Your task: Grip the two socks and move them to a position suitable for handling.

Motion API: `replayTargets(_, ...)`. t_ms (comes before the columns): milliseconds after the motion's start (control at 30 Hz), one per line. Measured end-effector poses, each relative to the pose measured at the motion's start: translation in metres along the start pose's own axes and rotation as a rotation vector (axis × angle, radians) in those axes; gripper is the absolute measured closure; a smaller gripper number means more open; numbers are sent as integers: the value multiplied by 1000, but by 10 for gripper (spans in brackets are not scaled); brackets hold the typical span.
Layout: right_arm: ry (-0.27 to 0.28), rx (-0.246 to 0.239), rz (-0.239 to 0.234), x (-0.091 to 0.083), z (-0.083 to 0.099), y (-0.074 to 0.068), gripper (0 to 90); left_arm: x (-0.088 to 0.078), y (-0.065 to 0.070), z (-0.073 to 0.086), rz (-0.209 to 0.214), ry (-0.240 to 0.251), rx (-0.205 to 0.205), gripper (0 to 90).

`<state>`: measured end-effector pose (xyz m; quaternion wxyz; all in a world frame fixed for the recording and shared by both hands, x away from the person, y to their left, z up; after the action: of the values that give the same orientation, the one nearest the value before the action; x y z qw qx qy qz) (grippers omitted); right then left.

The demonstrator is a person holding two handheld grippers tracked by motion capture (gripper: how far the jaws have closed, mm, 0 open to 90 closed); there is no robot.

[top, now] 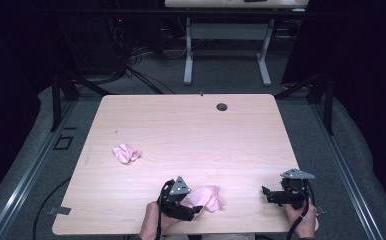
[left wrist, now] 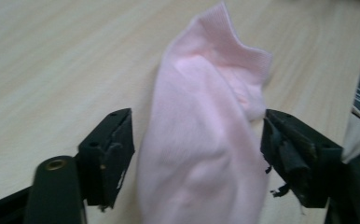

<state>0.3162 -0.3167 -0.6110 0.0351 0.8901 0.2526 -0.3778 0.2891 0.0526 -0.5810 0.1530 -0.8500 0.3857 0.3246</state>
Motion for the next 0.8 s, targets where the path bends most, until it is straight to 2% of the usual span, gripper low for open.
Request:
replayTargets(67, 0, 0, 0, 0, 0, 0, 0, -4, -5, 0, -9, 8, -15, 198)
replayTargets(100, 0, 0, 0, 0, 0, 0, 0, -11, -16, 0, -34, 21, -43, 177)
replayTargets(133, 0, 0, 0, 0, 0, 0, 0, -11, -16, 0, -34, 21, -43, 159)
replayTargets(167, 0, 0, 0, 0, 0, 0, 0, -17, -29, 0, -63, 34, -72, 150)
replayTargets(200, 0, 0, 0, 0, 0, 0, 0, -17, -29, 0, -63, 34, -72, 145)
replayTargets(233, 0, 0, 0, 0, 0, 0, 0, -25, -43, 1, -95, 46, -98, 136)
replayTargets(267, 0, 0, 0, 0, 0, 0, 0, -25, -43, 1, -95, 46, -98, 119)
replayTargets(300, 0, 0, 0, 0, 0, 0, 0, -33, -57, 1, -130, 55, -121, 98)
replayTargets(333, 0, 0, 0, 0, 0, 0, 0, -33, -57, 1, -130, 55, -121, 78)
replayTargets(400, 1, 0, 0, 0, 0, 0, 0, -40, -72, 1, -174, 55, -143, 52)
replayTargets(467, 1, 0, 1, 0, 0, 0, 0, -49, -99, 3, -222, 50, -170, 3)
replayTargets(500, 1, 0, 1, 0, 0, 0, 0, -52, -108, 3, -242, 47, -186, 2)
replayTargets(533, 1, 0, 1, 0, 0, 0, 0, -52, -108, 3, -242, 47, -186, 2)
replayTargets(567, 1, 0, 1, 0, 0, 0, 0, -56, -127, 6, -271, 44, -215, 2)
replayTargets(600, 1, 0, 1, 0, 0, 0, 0, -56, -127, 6, -271, 44, -215, 2)
replayTargets(633, 1, 1, 1, 0, 0, 0, 0, -60, -143, 10, -300, 35, -249, 2)
replayTargets(667, 1, 1, 1, 0, 0, 0, 0, -60, -143, 10, -300, 35, -249, 2)
replayTargets(733, 1, 1, 1, 0, 0, 0, 0, -64, -158, 14, -331, 31, -286, 2)
replayTargets(767, 1, 0, 1, 0, 0, 0, 0, -66, -173, 18, -363, 23, -315, 2)
replayTargets(800, 1, 1, 1, 0, 0, 0, 0, -67, -180, 19, -378, 19, -329, 2)
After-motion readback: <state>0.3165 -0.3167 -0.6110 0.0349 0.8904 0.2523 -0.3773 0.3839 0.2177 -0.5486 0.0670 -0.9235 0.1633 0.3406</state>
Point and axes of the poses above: each handheld gripper's, and its own axes: x roughly forward along the jaws, z roughly out of its underside, y roughly to its right, the point moved 3 cm from there along x, roughly forward along the jaws, and after that the axes turned 10 degrees about -z, right-handed, at the moved point
